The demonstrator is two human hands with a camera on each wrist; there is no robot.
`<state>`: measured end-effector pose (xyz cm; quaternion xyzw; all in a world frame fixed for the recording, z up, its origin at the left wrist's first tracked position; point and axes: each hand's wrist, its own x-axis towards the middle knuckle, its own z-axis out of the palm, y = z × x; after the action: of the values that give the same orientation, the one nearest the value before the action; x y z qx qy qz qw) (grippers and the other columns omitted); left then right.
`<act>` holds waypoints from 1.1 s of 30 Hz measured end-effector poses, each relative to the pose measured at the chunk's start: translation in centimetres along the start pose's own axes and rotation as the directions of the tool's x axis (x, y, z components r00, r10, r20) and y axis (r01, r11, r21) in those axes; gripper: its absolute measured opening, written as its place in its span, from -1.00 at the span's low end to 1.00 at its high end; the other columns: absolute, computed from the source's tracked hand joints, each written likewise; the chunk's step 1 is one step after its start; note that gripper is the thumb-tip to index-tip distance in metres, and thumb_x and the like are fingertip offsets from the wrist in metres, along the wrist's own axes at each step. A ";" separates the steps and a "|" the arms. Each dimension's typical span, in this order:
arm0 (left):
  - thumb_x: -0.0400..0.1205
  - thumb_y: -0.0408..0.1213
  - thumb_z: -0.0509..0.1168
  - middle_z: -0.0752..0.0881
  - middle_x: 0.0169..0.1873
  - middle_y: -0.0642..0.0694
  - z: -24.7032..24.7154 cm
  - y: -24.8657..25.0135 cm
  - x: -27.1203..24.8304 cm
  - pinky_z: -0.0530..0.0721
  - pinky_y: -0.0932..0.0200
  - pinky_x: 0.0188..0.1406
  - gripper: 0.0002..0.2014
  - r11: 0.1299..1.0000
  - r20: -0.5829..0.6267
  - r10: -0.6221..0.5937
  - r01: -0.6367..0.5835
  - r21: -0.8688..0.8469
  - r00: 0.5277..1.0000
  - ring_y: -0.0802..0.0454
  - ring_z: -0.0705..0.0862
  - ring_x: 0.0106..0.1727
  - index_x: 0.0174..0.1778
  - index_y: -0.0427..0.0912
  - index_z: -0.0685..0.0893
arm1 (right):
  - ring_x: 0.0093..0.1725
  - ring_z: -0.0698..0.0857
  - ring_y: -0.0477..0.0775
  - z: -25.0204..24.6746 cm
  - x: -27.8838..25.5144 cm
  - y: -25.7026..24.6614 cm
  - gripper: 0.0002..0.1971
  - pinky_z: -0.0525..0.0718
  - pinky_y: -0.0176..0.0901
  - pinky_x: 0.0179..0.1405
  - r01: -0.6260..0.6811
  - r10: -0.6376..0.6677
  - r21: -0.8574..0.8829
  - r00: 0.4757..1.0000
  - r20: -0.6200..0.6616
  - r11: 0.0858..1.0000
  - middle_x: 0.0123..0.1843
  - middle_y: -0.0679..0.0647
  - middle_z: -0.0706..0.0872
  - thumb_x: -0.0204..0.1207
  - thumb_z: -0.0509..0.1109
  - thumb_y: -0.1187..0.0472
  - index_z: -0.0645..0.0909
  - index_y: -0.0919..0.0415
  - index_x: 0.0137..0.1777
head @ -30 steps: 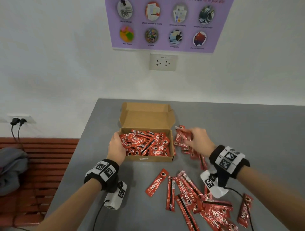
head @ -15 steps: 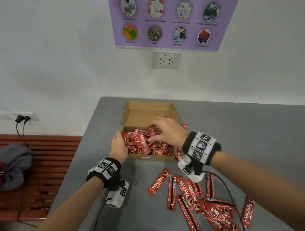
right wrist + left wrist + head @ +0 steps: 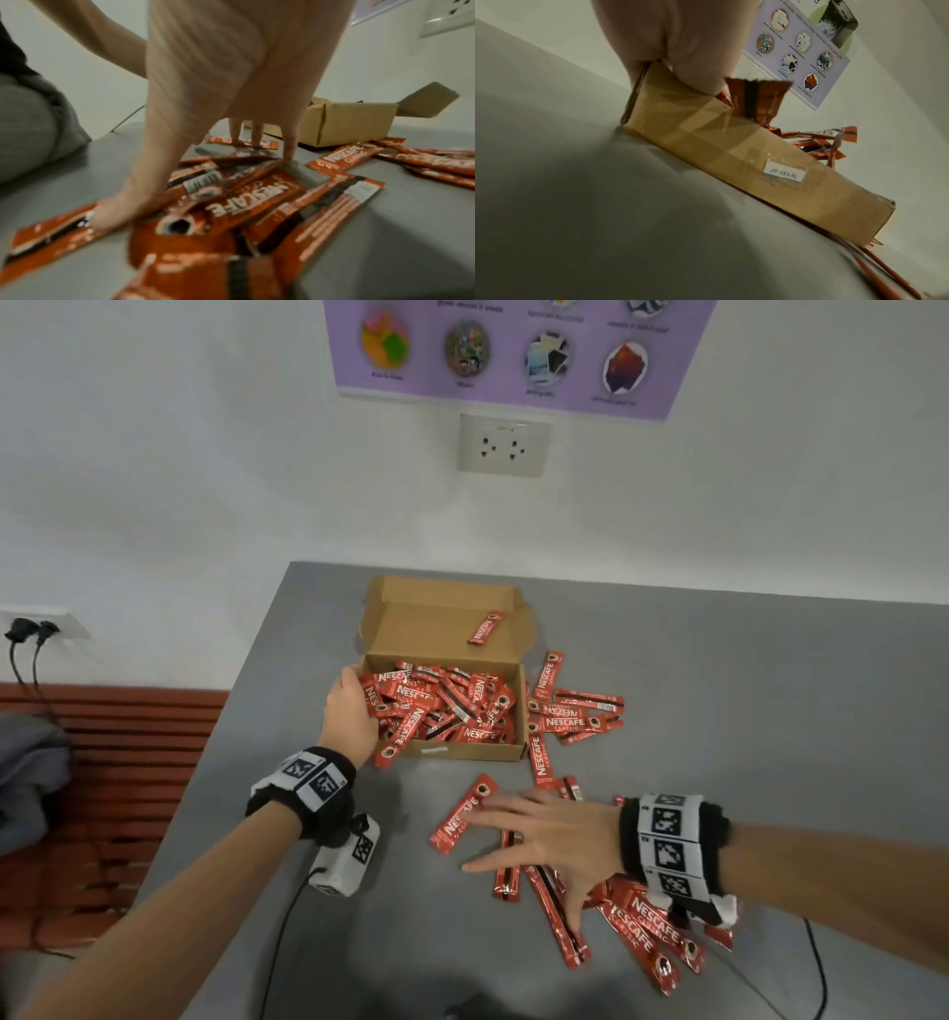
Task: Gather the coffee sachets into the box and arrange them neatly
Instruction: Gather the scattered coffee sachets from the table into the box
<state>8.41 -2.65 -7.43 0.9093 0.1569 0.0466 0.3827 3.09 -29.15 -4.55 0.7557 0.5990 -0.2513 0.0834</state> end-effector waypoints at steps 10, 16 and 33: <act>0.55 -0.62 0.19 0.57 0.24 -0.33 0.0 0.1 0.2 0.57 -0.17 0.31 -0.53 0.999 0.021 -0.038 0.037 0.008 0.999 -0.23 0.57 0.28 0.39 -0.34 0.34 | 0.38 0.41 0.25 -1.6 2.6 2.0 0.03 0.52 0.12 0.30 -0.108 0.131 0.206 0.986 -0.099 0.973 0.56 0.22 0.24 0.33 0.55 -0.06 -0.04 0.03 0.66; 0.57 -0.60 0.20 0.58 0.23 -0.31 0.0 0.1 0.1 0.58 -0.17 0.30 -0.53 0.999 0.023 -0.052 0.052 -0.011 0.998 -0.22 0.57 0.27 0.40 -0.33 0.34 | 0.11 0.53 0.24 -2.8 3.2 1.3 -0.48 0.64 0.16 -0.01 -0.101 0.109 0.075 0.988 -0.111 0.992 0.19 0.22 0.53 0.48 0.41 -0.05 0.47 0.26 0.31; 0.55 -0.65 0.16 0.55 0.24 -0.36 -0.3 0.5 -0.1 0.53 -0.17 0.34 -0.53 0.999 0.032 -0.048 0.048 -0.005 0.998 -0.26 0.54 0.29 0.39 -0.36 0.34 | -0.31 0.51 -0.25 -9.5 1.6 2.9 -0.77 0.58 -0.29 -0.16 -0.253 0.424 0.393 0.789 -0.445 0.884 -0.06 0.02 0.66 0.57 0.34 0.02 0.59 0.20 0.01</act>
<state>8.41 -2.78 -6.84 0.9047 0.1724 0.0235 0.3889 8.80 -24.50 2.35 0.8941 0.4042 -0.1104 -0.1580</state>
